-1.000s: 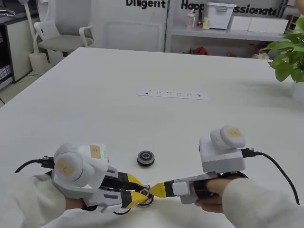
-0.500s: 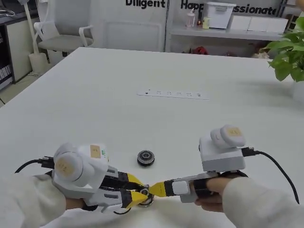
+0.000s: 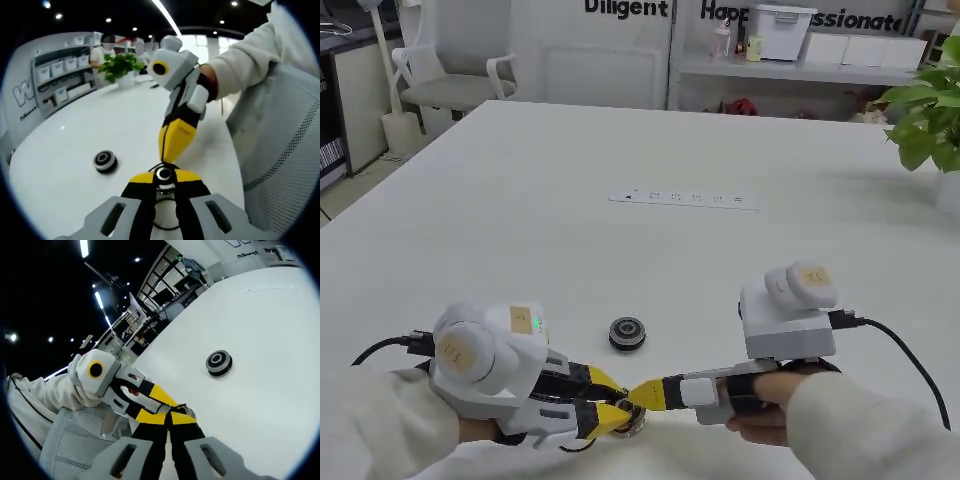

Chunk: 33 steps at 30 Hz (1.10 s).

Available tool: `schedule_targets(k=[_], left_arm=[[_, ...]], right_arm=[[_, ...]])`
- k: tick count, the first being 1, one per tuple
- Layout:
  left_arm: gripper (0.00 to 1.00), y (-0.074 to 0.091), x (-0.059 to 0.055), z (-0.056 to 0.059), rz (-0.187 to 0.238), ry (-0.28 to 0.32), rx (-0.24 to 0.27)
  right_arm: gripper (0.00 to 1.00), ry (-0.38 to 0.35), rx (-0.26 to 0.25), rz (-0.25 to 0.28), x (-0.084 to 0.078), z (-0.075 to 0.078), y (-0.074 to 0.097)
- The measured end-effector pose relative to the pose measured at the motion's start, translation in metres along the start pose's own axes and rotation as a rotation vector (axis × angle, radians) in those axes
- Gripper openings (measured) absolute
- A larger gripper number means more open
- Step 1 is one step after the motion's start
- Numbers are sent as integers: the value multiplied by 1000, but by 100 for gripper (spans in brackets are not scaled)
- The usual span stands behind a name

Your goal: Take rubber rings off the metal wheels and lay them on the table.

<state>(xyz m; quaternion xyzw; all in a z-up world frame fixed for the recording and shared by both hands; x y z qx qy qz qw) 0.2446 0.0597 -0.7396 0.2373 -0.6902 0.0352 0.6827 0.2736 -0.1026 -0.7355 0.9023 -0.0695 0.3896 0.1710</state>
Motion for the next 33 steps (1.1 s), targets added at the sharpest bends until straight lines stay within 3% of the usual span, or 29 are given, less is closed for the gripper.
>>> schedule_targets(k=[8,12,23,33], left_arm=[[14,0,0,0,1,1,0],[14,0,0,0,2,1,0],[14,-1,0,0,2,12,2],[14,-3,4,0,-32,26,5]], right_arm=[[0,-8,-9,1,-1,2,0],[0,-13,17,21,1,-1,0],[0,-8,-15,-2,-2,2,0],[0,-11,-28,-4,-2,5,1]])
Point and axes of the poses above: the centre of the closed fingertips' face, and the gripper's own axes: y roughly backward along the fingers, z roughly to its right, x roughly out of its top, the point moved 10 cm from there along y, roughly backward along the fingers, and after that the axes turned 14 degrees about z, right-handed, at the moved point
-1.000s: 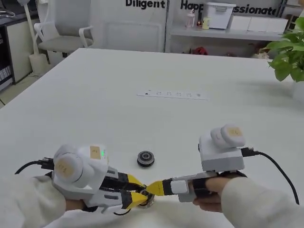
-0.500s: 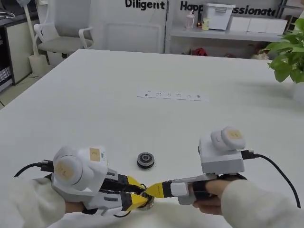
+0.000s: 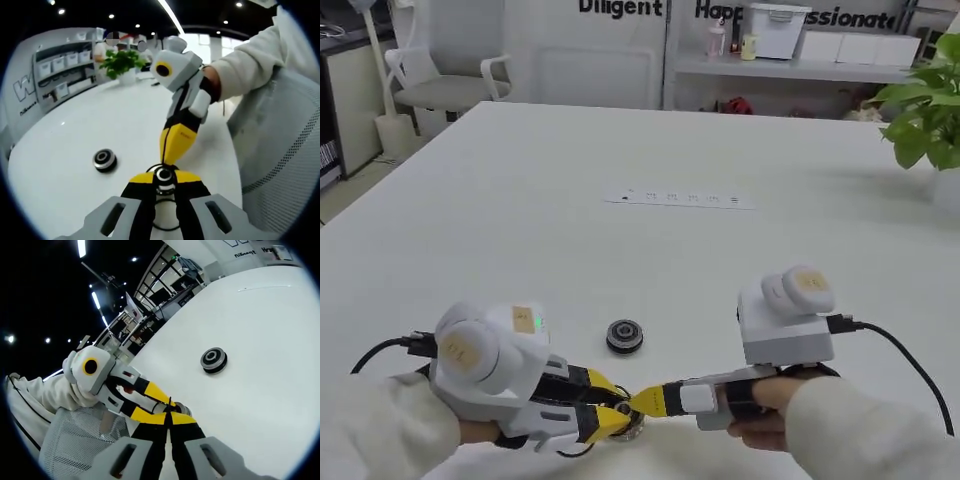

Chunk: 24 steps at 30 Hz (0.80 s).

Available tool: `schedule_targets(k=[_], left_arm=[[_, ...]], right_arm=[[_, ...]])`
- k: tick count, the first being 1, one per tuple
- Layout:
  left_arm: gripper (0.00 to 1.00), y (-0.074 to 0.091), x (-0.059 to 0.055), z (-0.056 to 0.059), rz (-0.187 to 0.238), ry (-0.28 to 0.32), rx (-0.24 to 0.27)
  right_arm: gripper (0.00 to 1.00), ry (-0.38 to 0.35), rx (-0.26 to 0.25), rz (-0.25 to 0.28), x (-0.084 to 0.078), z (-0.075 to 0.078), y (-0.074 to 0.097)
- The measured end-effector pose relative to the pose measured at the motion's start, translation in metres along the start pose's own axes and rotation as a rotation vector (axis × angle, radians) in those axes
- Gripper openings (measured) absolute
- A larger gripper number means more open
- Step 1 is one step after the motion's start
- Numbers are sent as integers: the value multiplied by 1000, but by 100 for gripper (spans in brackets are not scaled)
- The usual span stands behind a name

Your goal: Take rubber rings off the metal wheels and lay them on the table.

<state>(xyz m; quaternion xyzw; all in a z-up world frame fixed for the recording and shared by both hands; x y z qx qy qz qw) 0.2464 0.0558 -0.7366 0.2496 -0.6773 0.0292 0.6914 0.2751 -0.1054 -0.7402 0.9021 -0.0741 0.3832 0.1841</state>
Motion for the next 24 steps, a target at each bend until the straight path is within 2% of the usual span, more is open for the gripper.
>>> schedule_targets(k=[4,7,11,19,24], left_arm=[[14,1,4,1,-26,-37,-11],[16,1,7,2,-30,-47,-18],[19,3,17,4,-24,-72,-30],[28,15,41,4,9,-135,-22],[39,31,60,4,61,-137,3]], right_arm=[[0,0,-2,0,0,0,1],[0,3,-6,0,1,0,2],[0,5,-12,9,3,0,5],[0,-2,-26,52,10,-2,14],[0,0,-31,68,13,-5,16]])
Point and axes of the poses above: the centre of the closed fingertips' face, and the gripper's own axes: y roughly backward along the fingers, z roughly to its right, x roughly out of its top, the point moved 10 cm from there along y, roughly backward along the fingers, and after that the axes turned 14 degrees about z, right-handed, at the moved point
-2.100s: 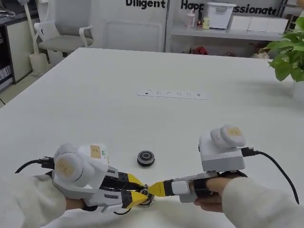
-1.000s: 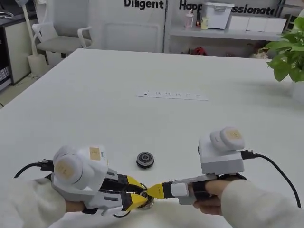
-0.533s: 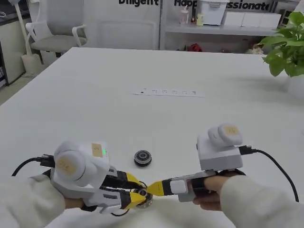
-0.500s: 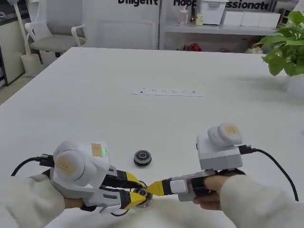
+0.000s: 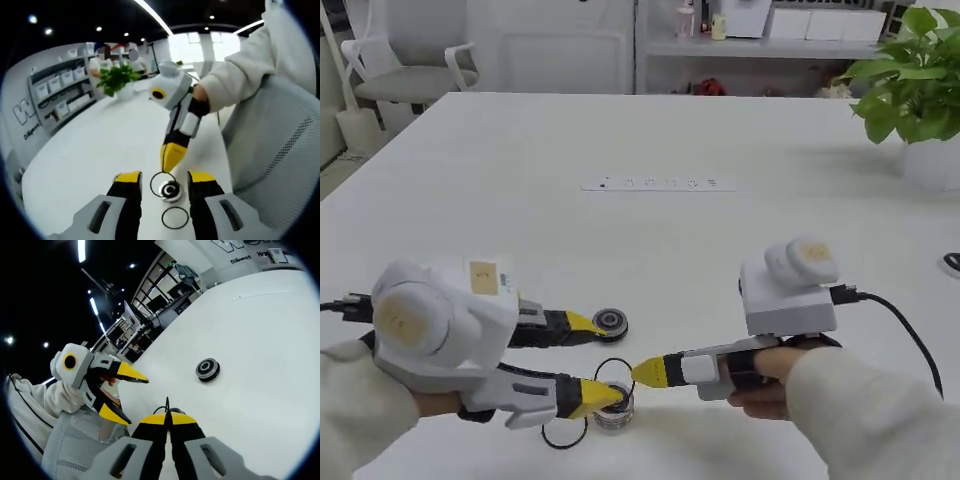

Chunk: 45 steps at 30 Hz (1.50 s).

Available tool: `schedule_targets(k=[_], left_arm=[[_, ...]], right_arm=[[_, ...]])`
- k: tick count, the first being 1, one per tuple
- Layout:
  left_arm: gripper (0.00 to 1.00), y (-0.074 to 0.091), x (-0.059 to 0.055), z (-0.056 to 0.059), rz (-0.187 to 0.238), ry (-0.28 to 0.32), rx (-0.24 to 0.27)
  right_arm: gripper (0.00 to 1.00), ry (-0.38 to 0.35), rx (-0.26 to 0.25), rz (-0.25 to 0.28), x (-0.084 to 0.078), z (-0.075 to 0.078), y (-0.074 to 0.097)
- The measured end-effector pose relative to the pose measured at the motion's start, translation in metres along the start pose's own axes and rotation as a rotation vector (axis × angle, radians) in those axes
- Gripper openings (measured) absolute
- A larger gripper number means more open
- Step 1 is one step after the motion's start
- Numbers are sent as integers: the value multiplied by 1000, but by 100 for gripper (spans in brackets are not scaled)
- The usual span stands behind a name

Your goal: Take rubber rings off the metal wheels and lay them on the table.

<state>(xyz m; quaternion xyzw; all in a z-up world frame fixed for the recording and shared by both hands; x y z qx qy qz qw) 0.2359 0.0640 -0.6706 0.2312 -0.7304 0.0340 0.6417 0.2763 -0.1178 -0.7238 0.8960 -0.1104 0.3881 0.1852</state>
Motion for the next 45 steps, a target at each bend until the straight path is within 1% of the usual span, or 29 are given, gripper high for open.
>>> schedule_targets(k=[2,4,6,8,11,14,15,19,23,26,29,33,37,38,39,41,45], left_arm=[[42,5,7,-1,28,-2,16],[46,11,14,-1,52,11,33],[51,19,19,0,61,14,45],[54,28,20,2,74,18,56],[55,41,18,3,74,34,75],[59,52,16,4,57,51,97],[60,55,15,5,55,56,99],[67,62,17,8,51,65,91],[72,68,21,8,70,71,79],[76,75,22,9,76,93,74],[78,83,21,11,70,91,81],[78,95,21,10,93,102,104],[78,100,20,11,101,108,114],[78,100,20,10,108,107,121],[78,100,20,10,118,110,123],[79,100,18,10,132,118,121],[79,98,15,11,132,120,106]], right_arm=[[0,2,-2,2,1,-2,1],[0,4,-5,8,2,-4,3],[0,7,-6,17,4,-6,4],[0,9,-6,27,6,-8,4],[0,11,-5,39,8,-13,5],[0,21,-9,40,9,-15,5],[0,32,-15,39,10,-16,6],[0,33,-35,51,16,-16,10],[0,22,-21,54,18,-24,12],[0,14,-16,46,16,-30,12],[0,14,-20,34,15,-36,11],[0,18,-50,16,15,-43,10],[0,15,-35,37,22,-52,9],[0,15,-29,53,25,-56,7],[0,12,-27,57,26,-57,6],[0,15,-26,61,28,-62,3],[0,41,-19,51,30,-69,-4]])
Point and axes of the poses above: the centre of the closed fingertips' face, and the gripper's own axes: y roughly backward along the fingers, z roughly to its right, x roughly out of its top, the point moved 10 cm from there along y, roughly backward along the fingers, and after that the axes turned 14 degrees about z, right-handed, at the moved point
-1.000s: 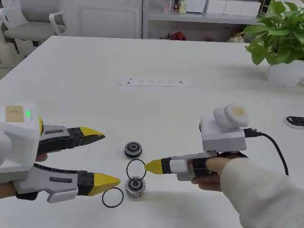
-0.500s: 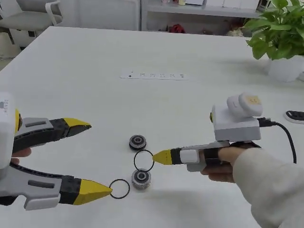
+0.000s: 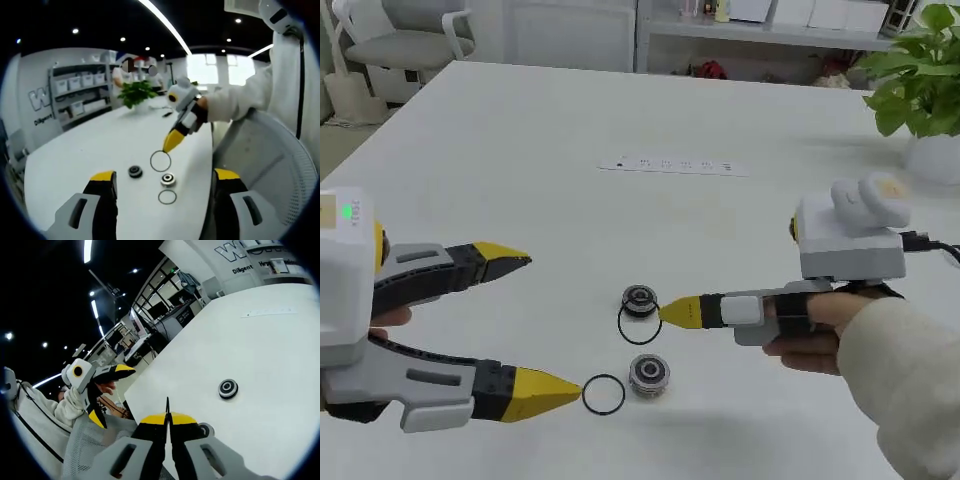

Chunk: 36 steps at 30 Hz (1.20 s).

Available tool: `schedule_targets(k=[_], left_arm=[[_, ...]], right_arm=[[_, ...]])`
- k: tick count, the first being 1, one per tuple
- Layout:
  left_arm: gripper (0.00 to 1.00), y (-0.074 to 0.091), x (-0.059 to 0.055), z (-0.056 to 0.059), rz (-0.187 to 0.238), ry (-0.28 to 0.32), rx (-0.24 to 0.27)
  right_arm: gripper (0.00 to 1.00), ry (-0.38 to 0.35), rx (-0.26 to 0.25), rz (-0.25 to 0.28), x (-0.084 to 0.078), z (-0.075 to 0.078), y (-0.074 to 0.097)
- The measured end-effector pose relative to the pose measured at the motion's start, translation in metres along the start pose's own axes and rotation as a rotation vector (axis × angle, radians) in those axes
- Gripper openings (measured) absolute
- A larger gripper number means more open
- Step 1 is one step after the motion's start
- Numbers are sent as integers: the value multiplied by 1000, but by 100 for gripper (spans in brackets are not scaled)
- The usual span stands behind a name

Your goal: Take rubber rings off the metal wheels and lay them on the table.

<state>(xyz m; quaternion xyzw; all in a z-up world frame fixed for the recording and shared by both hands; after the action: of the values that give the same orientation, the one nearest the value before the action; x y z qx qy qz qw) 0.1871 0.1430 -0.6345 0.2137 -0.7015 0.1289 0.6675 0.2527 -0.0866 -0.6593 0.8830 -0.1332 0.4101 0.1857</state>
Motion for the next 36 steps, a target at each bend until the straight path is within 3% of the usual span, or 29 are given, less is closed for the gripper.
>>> schedule_targets(k=[7,16,28,36], left_arm=[[81,1,-4,0,18,4,-14],[86,2,-8,-1,30,20,-4],[89,-2,-18,0,17,41,-9],[88,-4,-19,2,4,39,-14]], right_arm=[[0,25,22,-2,8,-11,-12],[0,22,25,-39,7,-17,-41],[0,47,40,-159,-28,-4,-54],[0,40,5,-243,-48,7,-58]])
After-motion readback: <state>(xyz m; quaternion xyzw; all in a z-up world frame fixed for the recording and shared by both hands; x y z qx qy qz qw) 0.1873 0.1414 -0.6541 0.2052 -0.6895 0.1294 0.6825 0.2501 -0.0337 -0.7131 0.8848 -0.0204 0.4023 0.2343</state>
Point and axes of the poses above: the centre of the closed fingertips' face, and the gripper's own axes: y roughly backward along the fingers, z roughly to its right, x roughly out of its top, the point moved 10 cm from there along y, roughly backward along the fingers, and after that the axes turned 14 degrees about z, right-handed, at the moved point
